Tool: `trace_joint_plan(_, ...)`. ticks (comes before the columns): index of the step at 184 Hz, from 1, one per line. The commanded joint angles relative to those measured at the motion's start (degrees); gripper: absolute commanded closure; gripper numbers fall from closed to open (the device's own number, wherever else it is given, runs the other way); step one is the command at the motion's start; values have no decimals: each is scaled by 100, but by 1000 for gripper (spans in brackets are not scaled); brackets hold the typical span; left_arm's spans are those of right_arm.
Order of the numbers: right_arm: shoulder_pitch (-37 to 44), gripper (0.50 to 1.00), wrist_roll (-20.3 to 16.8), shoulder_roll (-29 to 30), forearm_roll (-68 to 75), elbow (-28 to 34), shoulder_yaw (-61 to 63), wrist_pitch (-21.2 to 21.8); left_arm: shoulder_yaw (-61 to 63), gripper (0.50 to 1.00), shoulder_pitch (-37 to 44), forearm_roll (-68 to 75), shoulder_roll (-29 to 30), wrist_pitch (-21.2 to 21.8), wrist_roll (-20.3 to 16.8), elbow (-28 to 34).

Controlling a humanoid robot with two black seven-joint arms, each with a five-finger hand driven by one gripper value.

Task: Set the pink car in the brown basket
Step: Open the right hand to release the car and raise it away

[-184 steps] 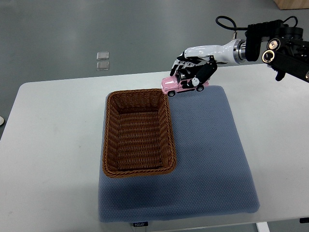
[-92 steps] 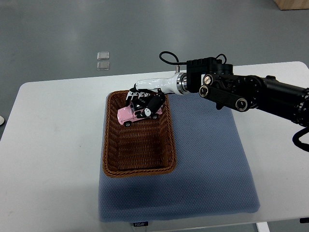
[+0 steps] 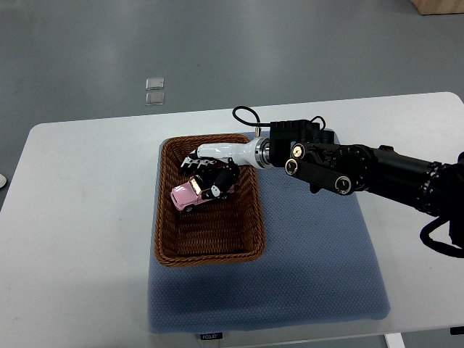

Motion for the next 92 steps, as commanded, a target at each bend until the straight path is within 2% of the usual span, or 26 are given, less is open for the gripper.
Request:
trace_joint_plan(1, 33, 597, 0, -98, 35, -10, 139, -17, 0, 500, 0, -1, 0, 0, 0, 5)
trace_joint_plan(42, -125, 595, -8, -757, 659, -10, 2328, 53, 0, 500, 0, -1, 0, 0, 0, 5)
trace_joint_plan(61, -704, 595, -8, -950, 1634, -1, 3557, 70, 9, 500, 0, -1, 0, 0, 0, 5)
trace_joint_plan(70, -705, 595, -8, -951, 1635, -1, 3558, 70, 9, 500, 0, -1, 0, 0, 0, 5)
trace_joint_plan(71, -1009, 595, 0, -951, 2157, 16, 4141, 70, 9, 500, 0, -1, 0, 0, 0, 5)
trace_joint_plan(92, -1637, 595, 0, -845, 3305, 16, 5140, 62, 18, 500, 0, -1, 0, 0, 0, -13)
